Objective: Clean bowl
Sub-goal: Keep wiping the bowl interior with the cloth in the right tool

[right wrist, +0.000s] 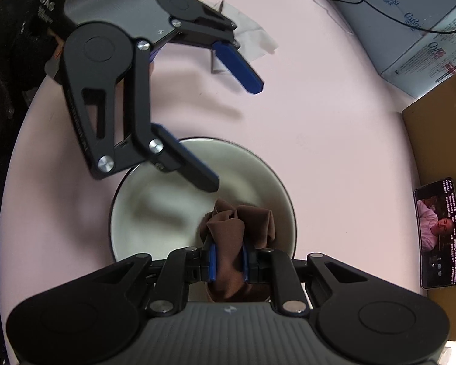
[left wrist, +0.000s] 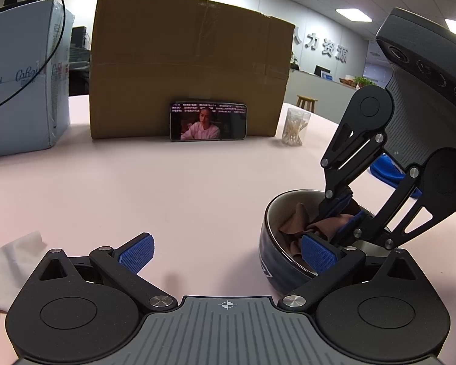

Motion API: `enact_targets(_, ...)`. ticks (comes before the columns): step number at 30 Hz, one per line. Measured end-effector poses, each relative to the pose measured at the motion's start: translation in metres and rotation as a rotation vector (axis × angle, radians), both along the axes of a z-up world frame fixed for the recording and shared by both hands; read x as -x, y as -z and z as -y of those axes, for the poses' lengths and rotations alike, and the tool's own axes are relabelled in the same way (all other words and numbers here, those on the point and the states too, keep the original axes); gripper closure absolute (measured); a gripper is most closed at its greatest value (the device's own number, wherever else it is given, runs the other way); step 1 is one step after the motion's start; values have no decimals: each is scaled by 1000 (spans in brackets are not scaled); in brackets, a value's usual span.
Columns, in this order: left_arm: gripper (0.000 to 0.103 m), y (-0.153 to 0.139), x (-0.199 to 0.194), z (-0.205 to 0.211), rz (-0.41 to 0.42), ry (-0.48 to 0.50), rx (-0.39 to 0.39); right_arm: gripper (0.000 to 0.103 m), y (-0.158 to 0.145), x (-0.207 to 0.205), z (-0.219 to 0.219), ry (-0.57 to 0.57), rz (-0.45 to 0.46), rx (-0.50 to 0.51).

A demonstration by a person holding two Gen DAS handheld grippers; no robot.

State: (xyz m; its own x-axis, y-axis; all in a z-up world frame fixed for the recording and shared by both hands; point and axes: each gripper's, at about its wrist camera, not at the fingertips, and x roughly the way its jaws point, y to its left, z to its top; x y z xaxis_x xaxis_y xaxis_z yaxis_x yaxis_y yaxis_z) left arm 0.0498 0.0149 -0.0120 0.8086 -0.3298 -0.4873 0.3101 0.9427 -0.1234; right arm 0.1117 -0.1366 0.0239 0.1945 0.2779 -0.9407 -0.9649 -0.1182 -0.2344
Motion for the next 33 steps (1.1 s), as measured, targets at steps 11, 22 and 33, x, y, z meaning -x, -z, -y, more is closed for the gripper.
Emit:
enact_targets(11,0,0,1,-1,-1,2,0,86,-4,-4,2,-5,-14,-41)
enact_targets(22,0,0,3,0,1,1,-3,85,-6,-13,-5,14,8,-6)
enact_targets(33,0,0,1,-1,-4,3,-2,86,-4,-18,-20,-6,-14,-45)
